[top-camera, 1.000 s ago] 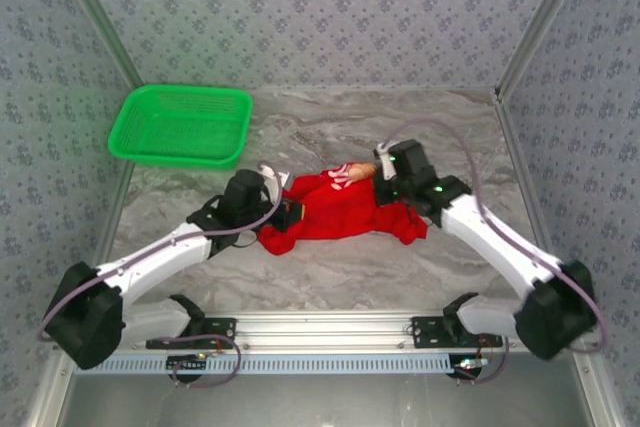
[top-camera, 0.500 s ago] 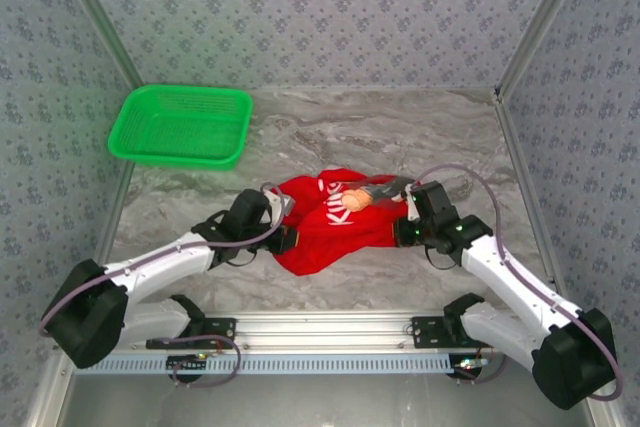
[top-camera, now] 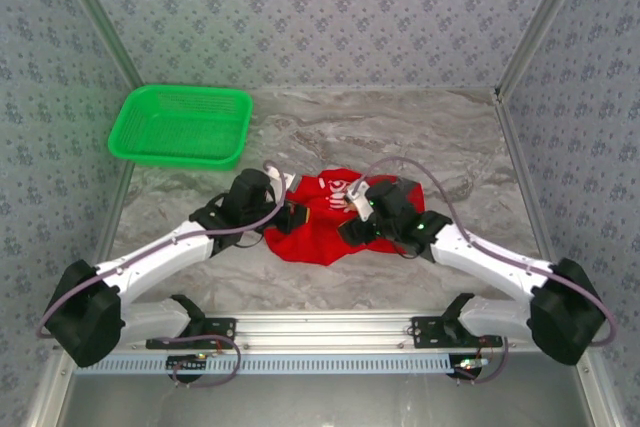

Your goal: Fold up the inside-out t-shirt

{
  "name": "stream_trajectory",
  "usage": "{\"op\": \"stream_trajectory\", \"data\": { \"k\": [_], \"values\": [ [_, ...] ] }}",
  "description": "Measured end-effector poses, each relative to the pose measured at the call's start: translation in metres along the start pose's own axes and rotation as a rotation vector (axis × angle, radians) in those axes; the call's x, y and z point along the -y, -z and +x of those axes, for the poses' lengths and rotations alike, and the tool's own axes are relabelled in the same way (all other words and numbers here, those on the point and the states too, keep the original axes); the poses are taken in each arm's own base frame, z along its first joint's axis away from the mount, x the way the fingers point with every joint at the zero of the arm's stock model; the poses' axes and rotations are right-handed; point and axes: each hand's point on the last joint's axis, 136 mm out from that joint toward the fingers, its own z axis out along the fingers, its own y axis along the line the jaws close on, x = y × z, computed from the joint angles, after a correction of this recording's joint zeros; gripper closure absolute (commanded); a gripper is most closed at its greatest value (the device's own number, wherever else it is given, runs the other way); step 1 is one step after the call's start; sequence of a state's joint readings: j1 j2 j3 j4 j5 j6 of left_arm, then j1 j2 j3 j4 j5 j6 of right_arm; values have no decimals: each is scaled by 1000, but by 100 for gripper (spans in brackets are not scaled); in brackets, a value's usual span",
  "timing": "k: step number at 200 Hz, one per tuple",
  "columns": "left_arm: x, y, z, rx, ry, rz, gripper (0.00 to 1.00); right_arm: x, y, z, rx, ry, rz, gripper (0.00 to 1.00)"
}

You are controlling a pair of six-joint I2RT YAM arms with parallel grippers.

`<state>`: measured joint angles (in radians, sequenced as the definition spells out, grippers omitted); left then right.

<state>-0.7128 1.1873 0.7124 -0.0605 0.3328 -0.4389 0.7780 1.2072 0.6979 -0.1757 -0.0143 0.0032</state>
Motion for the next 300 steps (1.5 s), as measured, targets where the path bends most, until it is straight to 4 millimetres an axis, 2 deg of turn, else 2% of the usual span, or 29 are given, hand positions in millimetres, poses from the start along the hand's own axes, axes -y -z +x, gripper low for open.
{"op": "stream_trajectory", "data": {
  "k": [24,29,52,60,69,89,115,139,151,163,184,197,230,244,257,282,300],
  "values": [
    [-1,2,-2,1,6,1,100,0,-20,-10,41,80,8,32],
    [-1,3,-2,-1,9,2,100,0,-25,-11,45,93,9,39],
    [-6,10,-9,25,20,-3,100,4,-51,-8,28,139,23,83],
    [-9,15,-14,43,25,-11,100,5,-56,-7,16,141,18,94],
    [-13,19,-18,63,29,-26,100,7,-56,-9,5,125,3,100],
    [-27,28,-25,106,29,-105,100,7,-41,-31,16,69,-73,100],
    [-45,31,-31,141,-3,-213,100,-4,1,-68,89,-41,-232,100],
    [-51,28,-38,163,-38,-262,100,-25,23,-71,80,-121,-391,100],
    [-51,27,-42,173,-51,-267,92,-27,26,-66,52,-176,-437,100],
    [-50,27,-46,180,-61,-279,79,-23,28,-66,43,-236,-462,100],
    [-60,32,-43,177,-67,-361,60,-9,30,-67,38,-355,-465,100],
    [-55,36,-38,172,-86,-382,51,-1,28,-70,40,-425,-467,100],
    [-10,44,-22,203,-165,-277,44,8,19,-73,39,-577,-508,100],
    [7,34,-11,179,-196,-216,43,7,16,-73,32,-622,-524,100],
    [16,14,1,127,-220,-185,43,6,15,-75,30,-648,-537,100],
    [6,-24,25,13,-245,-218,41,7,17,-79,38,-680,-557,100],
    [-2,-44,27,-15,-266,-253,42,7,19,-81,40,-700,-567,100]
  ]
}}
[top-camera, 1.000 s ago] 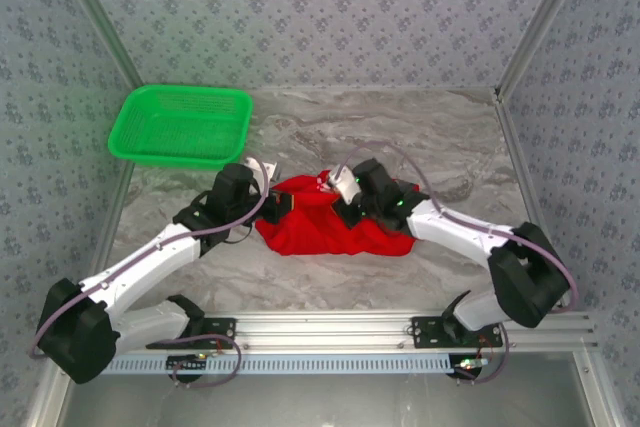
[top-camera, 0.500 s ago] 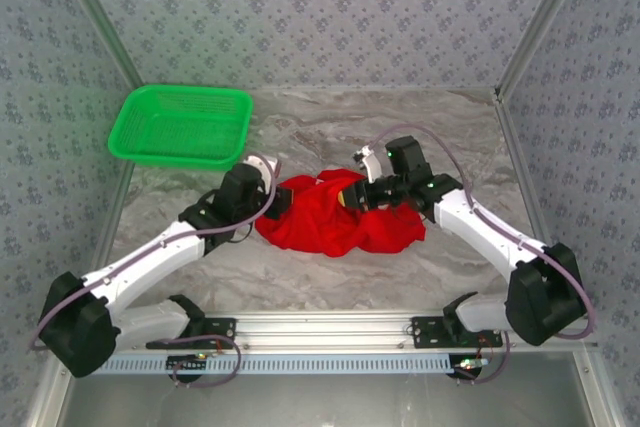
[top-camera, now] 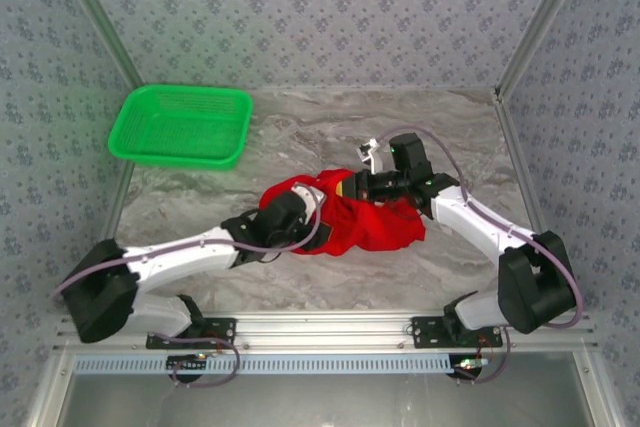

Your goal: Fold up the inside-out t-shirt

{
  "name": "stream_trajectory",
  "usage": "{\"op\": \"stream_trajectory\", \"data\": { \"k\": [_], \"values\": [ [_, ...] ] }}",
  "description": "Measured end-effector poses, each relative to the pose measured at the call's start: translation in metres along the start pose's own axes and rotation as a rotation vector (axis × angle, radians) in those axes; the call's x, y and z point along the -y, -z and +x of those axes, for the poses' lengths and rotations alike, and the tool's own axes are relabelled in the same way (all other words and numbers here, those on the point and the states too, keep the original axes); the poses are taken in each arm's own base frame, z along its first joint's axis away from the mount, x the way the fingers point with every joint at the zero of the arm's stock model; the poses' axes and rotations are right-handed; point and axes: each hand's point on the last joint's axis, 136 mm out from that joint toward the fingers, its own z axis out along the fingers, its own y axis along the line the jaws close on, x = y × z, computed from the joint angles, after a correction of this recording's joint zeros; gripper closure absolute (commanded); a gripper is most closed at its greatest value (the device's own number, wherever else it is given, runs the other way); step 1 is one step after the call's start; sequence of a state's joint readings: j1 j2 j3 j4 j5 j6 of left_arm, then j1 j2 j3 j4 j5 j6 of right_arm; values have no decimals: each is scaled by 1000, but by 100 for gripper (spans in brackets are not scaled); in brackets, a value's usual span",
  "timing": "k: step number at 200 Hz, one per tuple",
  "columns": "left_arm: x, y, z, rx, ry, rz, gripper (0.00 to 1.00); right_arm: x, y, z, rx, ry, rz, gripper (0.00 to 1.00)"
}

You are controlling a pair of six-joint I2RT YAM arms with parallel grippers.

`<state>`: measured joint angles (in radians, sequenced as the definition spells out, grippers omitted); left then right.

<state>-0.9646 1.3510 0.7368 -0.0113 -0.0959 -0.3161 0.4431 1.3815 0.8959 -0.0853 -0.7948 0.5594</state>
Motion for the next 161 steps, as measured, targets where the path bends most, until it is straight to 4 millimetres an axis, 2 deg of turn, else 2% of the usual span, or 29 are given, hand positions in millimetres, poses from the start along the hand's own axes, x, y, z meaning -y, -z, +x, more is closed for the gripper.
{"op": "stream_trajectory", "data": {
  "k": [11,19,45,55,67,86,104,133,146,161],
  "values": [
    [0,-9,-6,7,-15,-11,45,0,1,-1,1,-8,-6,100],
    [1,-15,-12,21,-22,-15,51,0,1,-1,3,-12,-8,100],
    [7,-30,-35,83,-15,25,91,1,4,-3,4,-27,-18,100],
    [8,-32,-41,99,6,56,100,3,7,-5,10,-32,-17,100],
    [11,-31,-46,107,20,115,100,7,12,-7,22,-44,-5,100],
    [21,-19,-56,124,39,256,100,19,23,-8,43,-39,71,90],
    [32,7,-61,143,46,389,100,32,31,-7,39,6,179,86],
    [45,58,-74,218,21,531,100,40,34,0,10,108,274,76],
    [47,72,-80,245,12,559,100,39,35,3,3,161,296,70],
    [44,79,-83,260,11,568,100,35,34,8,-2,219,307,63]
  ]
}}
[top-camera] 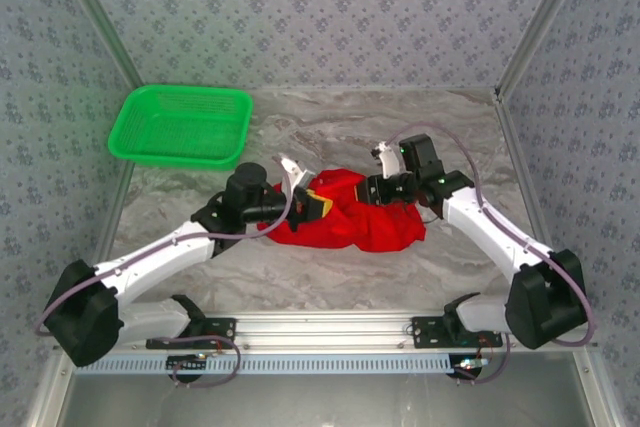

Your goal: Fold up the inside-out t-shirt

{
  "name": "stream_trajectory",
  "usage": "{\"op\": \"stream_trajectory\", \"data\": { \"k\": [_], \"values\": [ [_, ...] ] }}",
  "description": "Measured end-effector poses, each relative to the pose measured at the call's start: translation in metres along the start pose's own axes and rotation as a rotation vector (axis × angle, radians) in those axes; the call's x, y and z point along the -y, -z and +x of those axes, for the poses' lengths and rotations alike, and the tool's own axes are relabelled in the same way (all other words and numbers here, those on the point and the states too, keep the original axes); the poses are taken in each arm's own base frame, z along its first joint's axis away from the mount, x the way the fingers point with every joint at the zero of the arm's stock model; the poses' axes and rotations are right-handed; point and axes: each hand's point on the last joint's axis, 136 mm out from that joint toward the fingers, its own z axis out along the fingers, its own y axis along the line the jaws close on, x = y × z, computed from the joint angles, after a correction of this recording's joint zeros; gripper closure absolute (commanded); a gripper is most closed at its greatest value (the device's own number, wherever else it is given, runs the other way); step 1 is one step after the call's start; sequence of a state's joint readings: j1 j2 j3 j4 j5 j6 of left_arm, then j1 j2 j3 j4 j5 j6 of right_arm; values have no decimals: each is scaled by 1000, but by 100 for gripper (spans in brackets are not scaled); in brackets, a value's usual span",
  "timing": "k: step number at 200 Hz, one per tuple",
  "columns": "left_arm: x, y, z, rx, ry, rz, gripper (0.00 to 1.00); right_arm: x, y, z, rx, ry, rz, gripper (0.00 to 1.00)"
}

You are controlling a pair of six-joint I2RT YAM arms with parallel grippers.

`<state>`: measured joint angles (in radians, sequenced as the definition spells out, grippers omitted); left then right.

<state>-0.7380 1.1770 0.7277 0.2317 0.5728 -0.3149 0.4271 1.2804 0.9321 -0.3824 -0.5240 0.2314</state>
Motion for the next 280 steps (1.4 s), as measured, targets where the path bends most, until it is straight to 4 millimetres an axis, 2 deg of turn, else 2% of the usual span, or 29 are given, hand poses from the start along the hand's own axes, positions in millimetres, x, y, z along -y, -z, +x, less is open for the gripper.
{"op": "stream_trajectory", "data": {
  "k": [37,68,112,131,139,145,159,171,179,196,214,228,238,252,264,280],
  "values": [
    [-4,3,9,-39,21,-7,100,-17,1,15,4,124,-17,48],
    [-6,3,15,-64,29,-12,100,-15,-8,27,-5,189,12,37],
    [-8,4,18,-75,39,-18,100,-8,-30,36,-32,293,65,31],
    [-8,4,18,-73,40,-21,100,-9,-42,43,-42,327,61,32],
    [-9,5,18,-73,40,-22,100,-10,-47,44,-41,340,60,35],
    [-10,5,17,-71,41,-24,100,-11,-51,45,-37,347,58,40],
    [-11,7,17,-69,39,-29,100,-12,-60,44,-32,363,57,67],
    [-14,10,15,-65,38,-45,100,-9,-64,45,-41,358,61,83],
    [-18,13,14,-59,39,-70,100,-6,-64,46,-50,342,66,90],
    [-42,22,11,-41,54,-197,100,-6,-51,44,-57,314,42,100],
    [-76,33,17,-46,83,-376,97,-18,-25,36,-17,271,-26,100],
    [-99,37,27,-73,107,-485,96,-38,-4,27,34,258,-111,100],
    [-112,36,33,-98,123,-534,90,-53,6,25,55,254,-177,100],
    [-124,34,36,-121,134,-583,82,-67,12,26,53,232,-249,100],
    [-132,35,34,-131,137,-627,70,-71,14,26,47,200,-282,100],
    [-137,39,30,-121,146,-668,58,-74,14,22,52,165,-312,100]
  ]
}}
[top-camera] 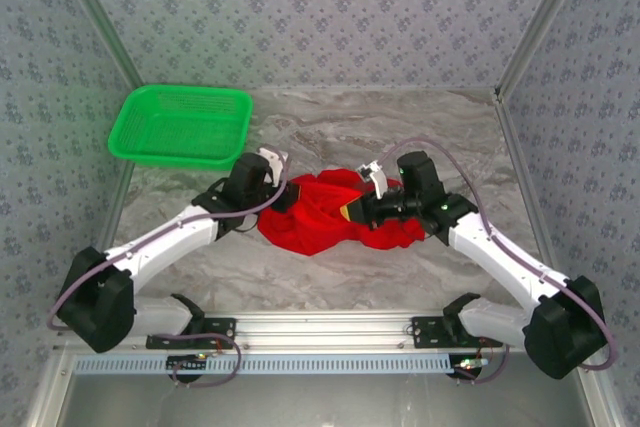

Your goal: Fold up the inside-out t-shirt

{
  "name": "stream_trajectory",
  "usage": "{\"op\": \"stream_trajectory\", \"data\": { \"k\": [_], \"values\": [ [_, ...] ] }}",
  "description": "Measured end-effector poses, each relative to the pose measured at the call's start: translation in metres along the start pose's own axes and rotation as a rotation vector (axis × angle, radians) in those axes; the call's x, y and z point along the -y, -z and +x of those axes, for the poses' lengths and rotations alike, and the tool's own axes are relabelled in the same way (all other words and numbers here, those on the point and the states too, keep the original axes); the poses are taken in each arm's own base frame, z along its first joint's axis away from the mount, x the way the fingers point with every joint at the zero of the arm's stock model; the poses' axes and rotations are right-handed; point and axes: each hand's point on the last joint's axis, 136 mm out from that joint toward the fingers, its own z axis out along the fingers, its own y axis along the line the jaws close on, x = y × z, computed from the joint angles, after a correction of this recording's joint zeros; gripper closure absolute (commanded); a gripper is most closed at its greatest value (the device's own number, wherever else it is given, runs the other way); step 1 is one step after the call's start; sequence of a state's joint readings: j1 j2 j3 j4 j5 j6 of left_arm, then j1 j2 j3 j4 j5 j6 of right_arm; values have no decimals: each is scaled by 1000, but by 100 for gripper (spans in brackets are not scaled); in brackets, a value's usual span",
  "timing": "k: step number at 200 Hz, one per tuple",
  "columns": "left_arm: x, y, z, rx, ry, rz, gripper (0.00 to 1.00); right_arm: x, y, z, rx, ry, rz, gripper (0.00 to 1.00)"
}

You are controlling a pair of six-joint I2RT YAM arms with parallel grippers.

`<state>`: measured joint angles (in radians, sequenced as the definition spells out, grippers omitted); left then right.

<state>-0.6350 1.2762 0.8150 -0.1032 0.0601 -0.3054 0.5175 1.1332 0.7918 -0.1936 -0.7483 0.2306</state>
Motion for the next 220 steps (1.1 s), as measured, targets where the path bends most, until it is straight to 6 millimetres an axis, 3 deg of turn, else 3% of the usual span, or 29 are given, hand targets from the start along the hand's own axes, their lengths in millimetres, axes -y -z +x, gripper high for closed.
{"op": "stream_trajectory", "data": {
  "k": [22,42,76,94,116,153,183,197,220],
  "values": [
    [0,12,-4,27,0,-18,46,1,-1,-6,19,-32,-18,100],
    [6,35,-5,79,0,0,39,5,-3,-9,30,-56,-20,100],
    [40,61,-4,126,-40,126,34,10,-5,-11,37,-82,-16,100],
    [62,61,4,106,-81,199,40,10,-5,-11,38,-88,-16,100],
    [83,56,16,61,-131,276,56,10,-5,-11,39,-95,-16,100],
    [89,24,31,-47,-156,277,51,10,-5,-11,40,-99,-15,100],
    [92,8,29,-75,-166,267,52,11,-5,-11,40,-99,-15,100],
    [92,3,26,-78,-171,264,60,11,-5,-11,41,-99,-14,100],
    [92,-3,22,-76,-166,265,81,11,-4,-11,42,-100,-8,100]
  ]
}}
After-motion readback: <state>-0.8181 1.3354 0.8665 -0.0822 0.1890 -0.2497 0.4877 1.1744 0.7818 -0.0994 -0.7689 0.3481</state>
